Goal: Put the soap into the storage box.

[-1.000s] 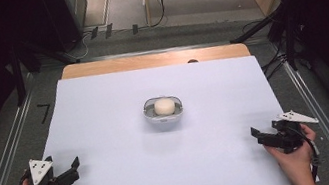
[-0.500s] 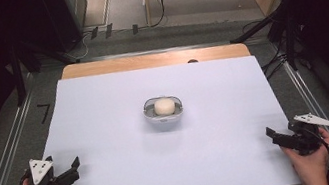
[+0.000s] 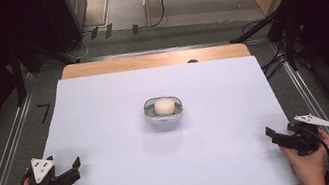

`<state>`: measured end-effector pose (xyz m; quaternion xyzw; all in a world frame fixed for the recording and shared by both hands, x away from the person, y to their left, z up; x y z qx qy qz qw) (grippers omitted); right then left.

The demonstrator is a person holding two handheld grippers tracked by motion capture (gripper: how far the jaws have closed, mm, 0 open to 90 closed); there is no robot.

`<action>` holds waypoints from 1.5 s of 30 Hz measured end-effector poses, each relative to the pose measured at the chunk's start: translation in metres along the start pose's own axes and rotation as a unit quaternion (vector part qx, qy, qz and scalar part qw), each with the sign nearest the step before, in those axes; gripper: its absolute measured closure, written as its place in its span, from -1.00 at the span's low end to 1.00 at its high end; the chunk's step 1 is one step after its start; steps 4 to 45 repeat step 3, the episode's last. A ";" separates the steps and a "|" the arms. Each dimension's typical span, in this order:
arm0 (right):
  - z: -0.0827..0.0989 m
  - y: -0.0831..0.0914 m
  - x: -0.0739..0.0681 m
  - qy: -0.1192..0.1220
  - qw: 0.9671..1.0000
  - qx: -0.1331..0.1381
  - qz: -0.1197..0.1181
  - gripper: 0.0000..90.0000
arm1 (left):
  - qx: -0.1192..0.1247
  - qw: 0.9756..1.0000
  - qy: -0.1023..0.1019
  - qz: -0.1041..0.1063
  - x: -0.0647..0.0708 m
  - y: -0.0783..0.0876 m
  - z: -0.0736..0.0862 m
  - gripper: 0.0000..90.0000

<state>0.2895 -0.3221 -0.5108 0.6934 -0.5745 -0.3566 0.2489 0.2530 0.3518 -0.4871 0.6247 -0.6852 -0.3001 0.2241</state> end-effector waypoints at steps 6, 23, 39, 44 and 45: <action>-0.001 0.000 0.000 0.005 1.000 0.002 0.003 -0.70 | -0.033 0.999 -0.004 0.003 0.001 -0.007 -0.001 -0.67; -0.001 0.000 0.000 0.005 1.000 0.002 0.003 -0.70 | -0.033 0.999 -0.004 0.003 0.001 -0.007 -0.001 -0.67; -0.001 0.000 0.000 0.005 1.000 0.002 0.003 -0.70 | -0.033 0.999 -0.004 0.003 0.001 -0.007 -0.001 -0.67; -0.001 0.000 0.000 0.005 1.000 0.002 0.003 -0.70 | -0.033 0.999 -0.004 0.003 0.001 -0.007 -0.001 -0.67; -0.001 0.000 0.000 0.005 1.000 0.002 0.003 -0.70 | -0.033 0.999 -0.004 0.003 0.001 -0.007 -0.001 -0.67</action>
Point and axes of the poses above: each handheld gripper's, and its own axes: y roughly backward along the jaws, z roughly out of its underside, x roughly to its right, the point moved 4 cm from there along -y, roughly forward along the jaws, and after that the axes turned 10 degrees about -x, right-handed, at the moved point
